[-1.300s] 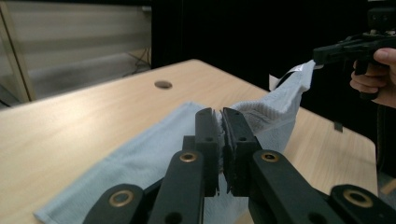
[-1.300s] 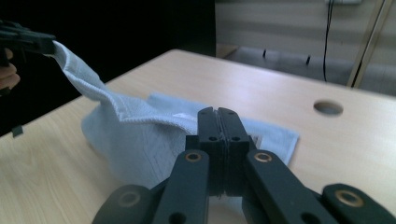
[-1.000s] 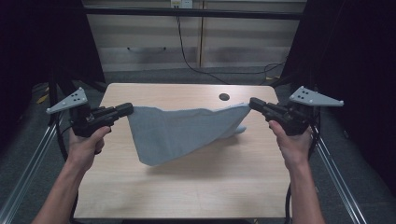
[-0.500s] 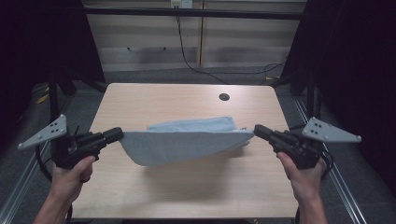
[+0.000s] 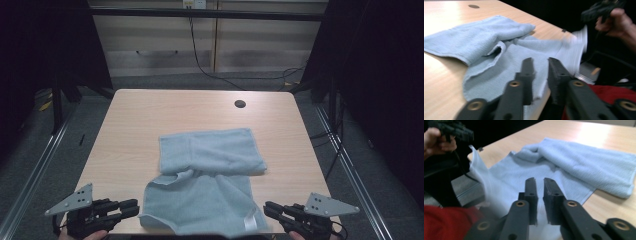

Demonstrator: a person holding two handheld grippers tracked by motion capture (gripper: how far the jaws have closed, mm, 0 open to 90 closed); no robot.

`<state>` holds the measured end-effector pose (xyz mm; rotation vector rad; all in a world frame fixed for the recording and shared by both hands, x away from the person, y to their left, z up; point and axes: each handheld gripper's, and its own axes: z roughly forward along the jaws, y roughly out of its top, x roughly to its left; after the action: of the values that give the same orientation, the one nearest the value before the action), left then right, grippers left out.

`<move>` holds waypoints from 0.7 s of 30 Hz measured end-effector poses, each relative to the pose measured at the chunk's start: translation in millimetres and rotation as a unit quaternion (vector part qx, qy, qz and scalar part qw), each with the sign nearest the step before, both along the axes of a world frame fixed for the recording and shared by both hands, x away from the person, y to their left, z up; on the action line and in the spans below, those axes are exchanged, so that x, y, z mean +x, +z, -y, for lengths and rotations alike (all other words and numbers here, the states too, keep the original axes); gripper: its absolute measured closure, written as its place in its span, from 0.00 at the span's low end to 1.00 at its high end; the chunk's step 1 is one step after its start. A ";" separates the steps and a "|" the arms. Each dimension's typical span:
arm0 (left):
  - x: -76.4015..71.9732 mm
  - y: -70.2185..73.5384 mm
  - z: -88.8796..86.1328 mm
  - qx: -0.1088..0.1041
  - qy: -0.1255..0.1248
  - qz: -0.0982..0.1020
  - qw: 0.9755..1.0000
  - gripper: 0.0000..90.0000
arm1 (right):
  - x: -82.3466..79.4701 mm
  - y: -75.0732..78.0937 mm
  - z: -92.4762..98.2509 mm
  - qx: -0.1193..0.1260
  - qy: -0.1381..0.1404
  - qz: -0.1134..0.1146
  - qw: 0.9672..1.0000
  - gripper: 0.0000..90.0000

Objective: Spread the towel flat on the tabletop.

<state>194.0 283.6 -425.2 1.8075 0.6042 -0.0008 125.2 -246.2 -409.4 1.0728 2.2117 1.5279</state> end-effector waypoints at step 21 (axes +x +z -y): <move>92.7 -65.5 56.2 0.139 0.030 -0.024 0.990 0.54 | 131.6 -91.6 -41.4 -0.093 0.003 -0.111 0.990 0.60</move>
<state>286.7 227.4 -490.8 2.0620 0.7222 0.0841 256.8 -204.8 -501.0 1.2277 2.4470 1.2257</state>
